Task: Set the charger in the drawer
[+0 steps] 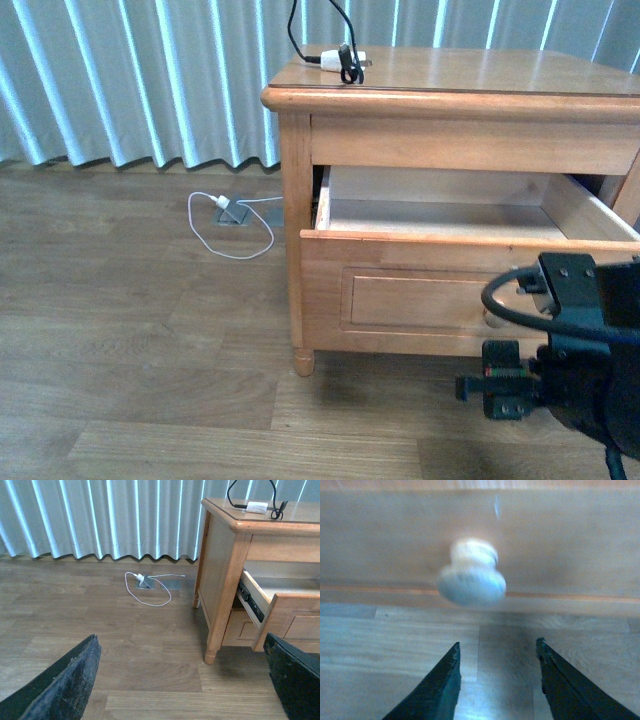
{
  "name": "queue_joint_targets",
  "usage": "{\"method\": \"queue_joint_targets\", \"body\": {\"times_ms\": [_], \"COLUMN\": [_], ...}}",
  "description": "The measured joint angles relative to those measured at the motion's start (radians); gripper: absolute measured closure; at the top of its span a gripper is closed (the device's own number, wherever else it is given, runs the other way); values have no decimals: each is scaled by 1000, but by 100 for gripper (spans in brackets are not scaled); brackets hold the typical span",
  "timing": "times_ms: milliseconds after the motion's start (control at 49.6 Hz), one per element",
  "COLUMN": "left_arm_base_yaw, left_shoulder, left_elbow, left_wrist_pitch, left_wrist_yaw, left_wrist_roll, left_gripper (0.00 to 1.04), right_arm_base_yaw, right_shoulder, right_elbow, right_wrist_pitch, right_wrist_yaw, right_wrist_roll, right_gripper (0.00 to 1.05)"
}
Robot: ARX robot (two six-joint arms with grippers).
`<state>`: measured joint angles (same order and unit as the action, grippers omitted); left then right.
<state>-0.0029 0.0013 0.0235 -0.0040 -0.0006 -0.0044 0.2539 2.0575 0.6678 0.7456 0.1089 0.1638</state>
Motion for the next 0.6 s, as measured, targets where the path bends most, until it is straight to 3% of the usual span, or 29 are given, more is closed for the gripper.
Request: {"method": "queue_joint_targets", "body": {"times_ms": [302,605], "left_arm_base_yaw": [0,0], "left_shoulder": [0,0], "left_elbow": [0,0], "left_wrist_pitch": [0,0], "left_wrist_yaw": [0,0], "left_wrist_roll": [0,0], "left_gripper": [6,6], "right_arm_base_yaw": [-1,-85], "right_shoulder": [-206,-627], "right_elbow": [-113,-235], "right_wrist_pitch": [-32,-247], "right_wrist_yaw": [-48,-162], "right_wrist_roll": [26,42], "right_gripper": [7,9]}}
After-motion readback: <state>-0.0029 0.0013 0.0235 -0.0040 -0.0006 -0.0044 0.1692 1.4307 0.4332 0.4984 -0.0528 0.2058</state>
